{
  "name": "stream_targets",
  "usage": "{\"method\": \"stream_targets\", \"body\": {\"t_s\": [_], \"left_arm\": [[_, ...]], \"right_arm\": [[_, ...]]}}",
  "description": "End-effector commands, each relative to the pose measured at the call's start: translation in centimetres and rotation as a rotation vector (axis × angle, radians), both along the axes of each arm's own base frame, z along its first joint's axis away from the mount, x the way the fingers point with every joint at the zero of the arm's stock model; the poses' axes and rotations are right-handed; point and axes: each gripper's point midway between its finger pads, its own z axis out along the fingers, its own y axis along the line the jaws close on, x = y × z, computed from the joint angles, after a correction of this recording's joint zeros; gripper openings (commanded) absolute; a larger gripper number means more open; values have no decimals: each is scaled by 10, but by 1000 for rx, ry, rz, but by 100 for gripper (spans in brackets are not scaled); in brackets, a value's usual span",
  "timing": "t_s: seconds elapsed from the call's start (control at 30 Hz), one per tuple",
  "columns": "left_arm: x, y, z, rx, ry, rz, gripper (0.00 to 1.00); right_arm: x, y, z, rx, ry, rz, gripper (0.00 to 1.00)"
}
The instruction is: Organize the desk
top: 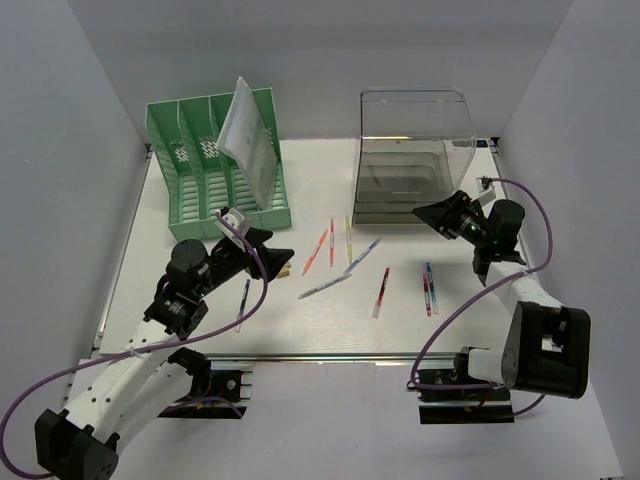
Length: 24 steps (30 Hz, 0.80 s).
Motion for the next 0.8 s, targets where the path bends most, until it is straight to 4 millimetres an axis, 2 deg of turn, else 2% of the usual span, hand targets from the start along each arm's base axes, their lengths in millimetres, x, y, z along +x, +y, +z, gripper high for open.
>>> {"method": "stream_targets", "body": {"t_s": [0.0,0.2,0.33,0.57,0.77], "left_arm": [[2,4,4,14,-33,20,81],[1,3,3,19,-35,15,81],[3,4,2,23,-34,20,81],[4,4,-1,32,-31,25,82],[5,4,-4,39,-26,25,82]], "right_arm": [[18,-4,26,48,-110,-44,51],[34,-7,8,97,-44,-67,48],[42,-7,6,120,-48,-74,47],[56,-9,14,190,-92,-93,46],[68,-9,9,224,-72,-102,46]]}}
